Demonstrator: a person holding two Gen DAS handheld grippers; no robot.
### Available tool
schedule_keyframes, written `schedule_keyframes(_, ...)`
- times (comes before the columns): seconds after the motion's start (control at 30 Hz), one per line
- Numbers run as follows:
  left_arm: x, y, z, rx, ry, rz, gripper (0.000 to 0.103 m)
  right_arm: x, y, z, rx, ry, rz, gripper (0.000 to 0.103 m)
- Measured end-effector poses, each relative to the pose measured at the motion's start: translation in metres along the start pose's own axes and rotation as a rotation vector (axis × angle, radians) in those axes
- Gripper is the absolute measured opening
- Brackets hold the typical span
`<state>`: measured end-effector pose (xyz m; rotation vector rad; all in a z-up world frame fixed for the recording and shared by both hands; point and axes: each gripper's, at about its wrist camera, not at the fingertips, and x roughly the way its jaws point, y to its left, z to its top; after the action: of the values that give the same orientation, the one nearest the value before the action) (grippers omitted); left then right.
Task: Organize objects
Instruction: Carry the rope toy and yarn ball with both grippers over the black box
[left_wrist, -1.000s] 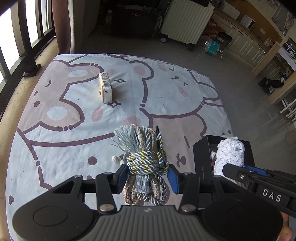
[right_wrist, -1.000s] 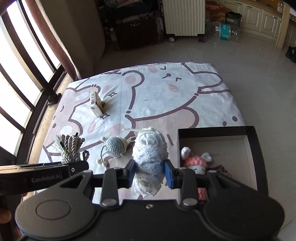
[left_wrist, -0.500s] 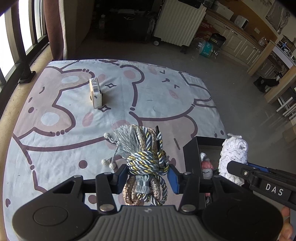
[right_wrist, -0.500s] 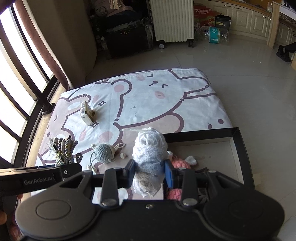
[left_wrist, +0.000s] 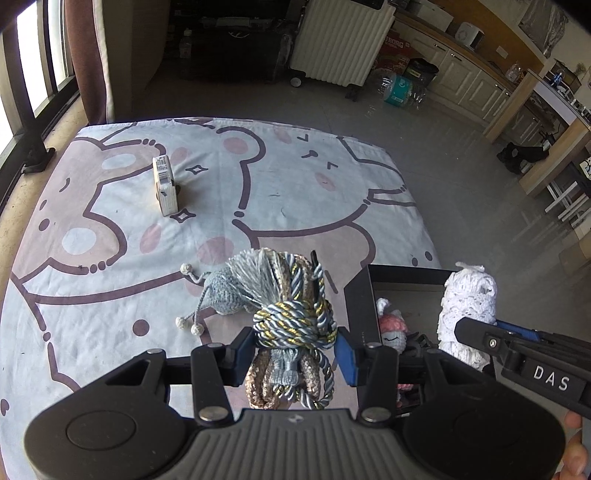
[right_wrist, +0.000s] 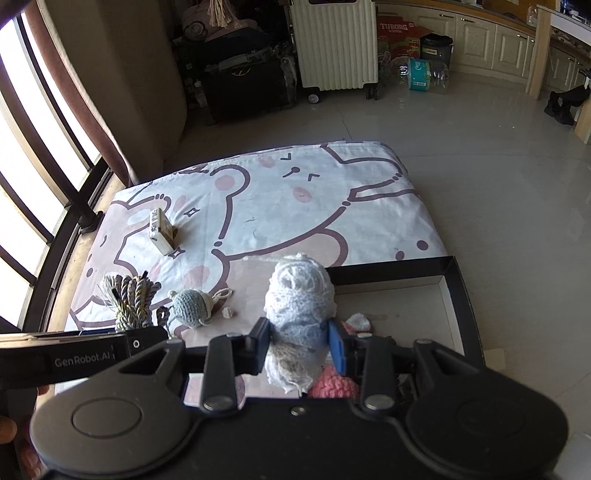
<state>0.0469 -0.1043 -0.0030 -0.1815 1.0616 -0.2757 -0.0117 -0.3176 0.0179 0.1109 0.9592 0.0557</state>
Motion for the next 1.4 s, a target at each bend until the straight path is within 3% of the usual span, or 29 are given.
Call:
schedule_keyframes(0.9,0.028,-0.079,-0.011,0.095,0.037,-0.083,0.048,-0.012,-0.081,-0.022,0.100,0.016,-0.097,0.035)
schedule_keyframes(1.4,0.043,-0.095,-0.011,0.079,0.051,-0.133,0.048,0.000,-0.108,-0.028,0.145,0.025,-0.121,0.035)
